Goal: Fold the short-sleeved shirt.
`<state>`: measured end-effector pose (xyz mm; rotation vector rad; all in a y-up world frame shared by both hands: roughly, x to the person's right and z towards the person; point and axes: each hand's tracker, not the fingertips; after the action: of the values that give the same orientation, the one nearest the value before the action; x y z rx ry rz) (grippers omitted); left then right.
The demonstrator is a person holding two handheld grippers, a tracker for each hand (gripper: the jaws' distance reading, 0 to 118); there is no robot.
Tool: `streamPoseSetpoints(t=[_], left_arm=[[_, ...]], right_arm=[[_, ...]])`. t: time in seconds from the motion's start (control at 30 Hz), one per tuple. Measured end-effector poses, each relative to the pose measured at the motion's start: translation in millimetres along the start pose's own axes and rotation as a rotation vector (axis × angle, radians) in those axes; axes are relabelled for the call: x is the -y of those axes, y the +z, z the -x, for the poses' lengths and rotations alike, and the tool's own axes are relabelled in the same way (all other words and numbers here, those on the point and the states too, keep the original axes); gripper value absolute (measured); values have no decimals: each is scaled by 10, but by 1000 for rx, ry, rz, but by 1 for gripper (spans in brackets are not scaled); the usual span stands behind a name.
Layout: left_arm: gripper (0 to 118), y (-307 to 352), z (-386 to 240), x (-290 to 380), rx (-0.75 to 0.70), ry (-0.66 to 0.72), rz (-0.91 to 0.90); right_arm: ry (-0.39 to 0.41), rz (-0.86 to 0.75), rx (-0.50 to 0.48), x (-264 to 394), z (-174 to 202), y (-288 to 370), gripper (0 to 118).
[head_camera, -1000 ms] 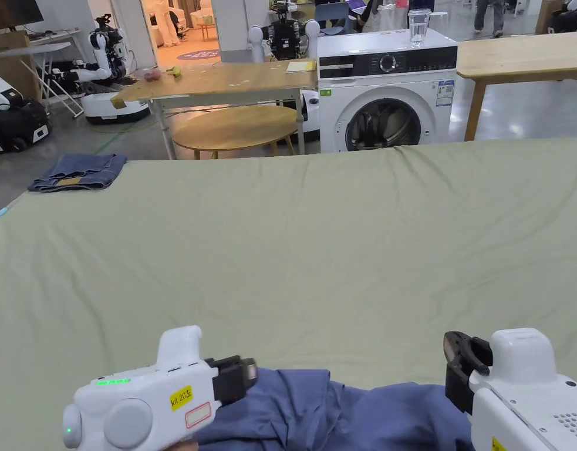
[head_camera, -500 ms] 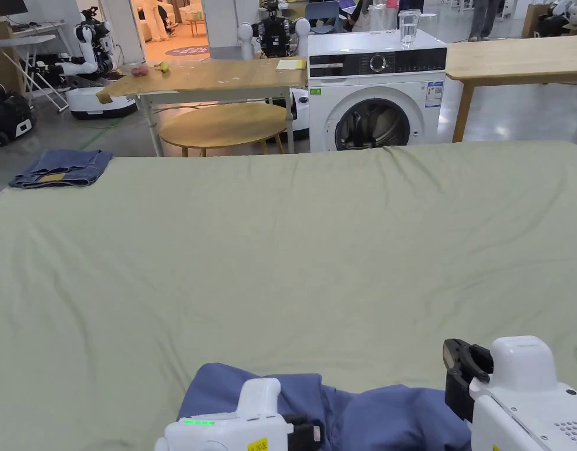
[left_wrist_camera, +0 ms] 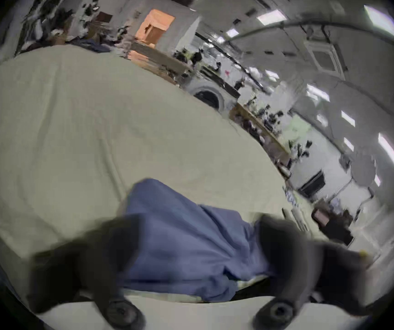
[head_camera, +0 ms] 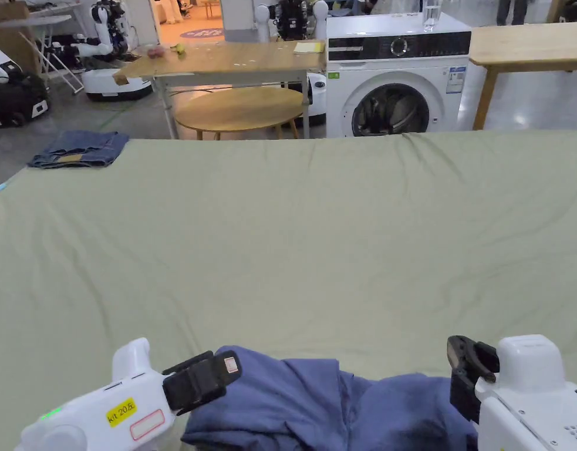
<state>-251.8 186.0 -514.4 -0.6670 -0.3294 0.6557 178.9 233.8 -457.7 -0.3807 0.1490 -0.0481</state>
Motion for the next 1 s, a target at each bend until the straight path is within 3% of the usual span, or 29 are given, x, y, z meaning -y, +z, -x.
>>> streamPoseSetpoints(t=[0.03, 0.13, 0.27, 0.37, 0.4, 0.47, 0.5, 0.53, 0.6, 0.8, 0.87, 1.0], left_arm=[[118, -1, 205, -30, 8, 54, -43], [117, -133, 706, 9, -14, 312, 72], [111, -348, 918, 277, 280, 589, 73], [53, -631, 811, 416, 371, 671, 166], [38, -663, 711, 476, 321, 662, 203], [32, -676, 644, 517, 170, 588, 160], [18, -623, 663, 511, 147, 598, 112], [16, -523, 641, 478, 191, 621, 42], [11, -330, 618, 327, 140, 541, -49], [11, 202, 347, -276, -209, -7, -180], [11, 278, 60, -311, -208, -129, -213], [11, 86, -829, -34, -207, -534, -201]], right_arm=[[9, 1, 5, 4, -3, 8, 1], [13, 8, 13, 8, -31, -6, 1], [3, 14, 18, 1, -54, -24, 1], [6, 17, 20, 8, -48, -24, 1], [7, 20, 20, 13, -47, -25, 1], [12, 28, 24, 21, -48, -27, 1], [16, 31, 27, 24, -50, -21, 1], [19, 32, 30, 24, -58, -11, 1], [27, 32, 35, 14, -77, 0, 1], [27, 21, 45, -25, -119, -16, 1], [15, 12, 44, -56, -138, -7, 1], [2, -3, 54, -98, -191, 23, 1]])
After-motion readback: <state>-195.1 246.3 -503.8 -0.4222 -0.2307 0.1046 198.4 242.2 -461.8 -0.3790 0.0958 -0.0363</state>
